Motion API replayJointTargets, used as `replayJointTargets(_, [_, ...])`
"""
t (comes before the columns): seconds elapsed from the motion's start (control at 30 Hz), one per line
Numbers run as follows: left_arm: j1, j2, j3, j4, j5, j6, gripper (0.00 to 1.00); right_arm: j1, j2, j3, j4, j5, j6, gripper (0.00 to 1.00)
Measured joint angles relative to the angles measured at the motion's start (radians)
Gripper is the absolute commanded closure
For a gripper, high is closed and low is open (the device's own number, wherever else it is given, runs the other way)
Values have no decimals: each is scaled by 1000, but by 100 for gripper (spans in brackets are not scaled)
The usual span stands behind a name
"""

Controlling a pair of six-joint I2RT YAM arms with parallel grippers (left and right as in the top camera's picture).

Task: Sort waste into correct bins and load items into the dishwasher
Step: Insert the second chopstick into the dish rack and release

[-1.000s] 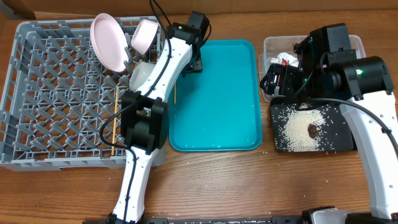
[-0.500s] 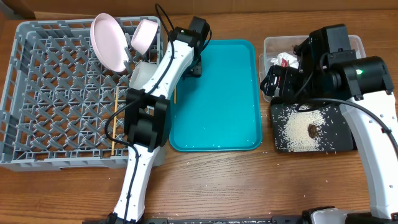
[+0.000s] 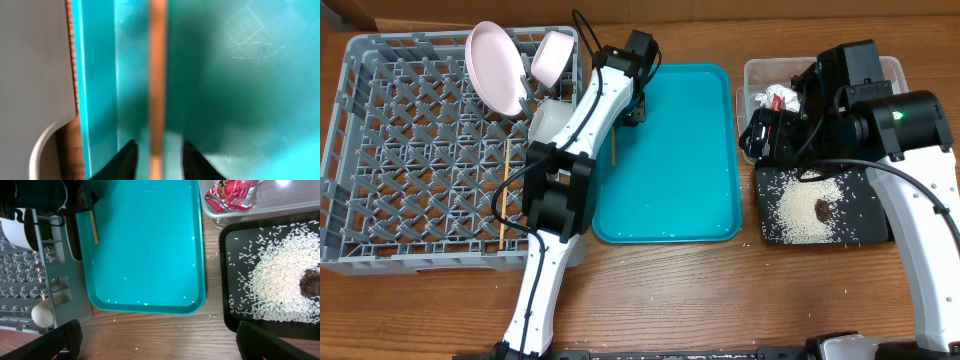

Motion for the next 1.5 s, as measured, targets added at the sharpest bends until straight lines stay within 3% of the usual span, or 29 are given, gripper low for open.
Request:
replayJointTargets(0.17, [0,3,2,0,6,0,96,0,0,0,0,0,0,0])
replayJointTargets(0.43, [4,3,22,-36,26,0,96,0,0,0,-7,0,0,0])
replayJointTargets(0.6, [12,-21,161,-171,60,13,96,0,0,0,-11,0,0,0])
replayJointTargets(0.87, [30,-390,310,-457,67,105,96,0,0,0,-14,0,0,0])
replayJointTargets(1.0, [97,-580,305,-494,109,157,96,0,0,0,-14,1,0,0])
replayJointTargets(1.1, [161,-673,226,-496,131,178,96,0,0,0,-16,0,0,0])
replayJointTargets(1.27, [245,-799,-73,-489,129,203,96,0,0,0,-22,0,1,0])
replayJointTargets(1.5, [320,-924,-467,-274,99,265,96,0,0,0,-34,0,1,0])
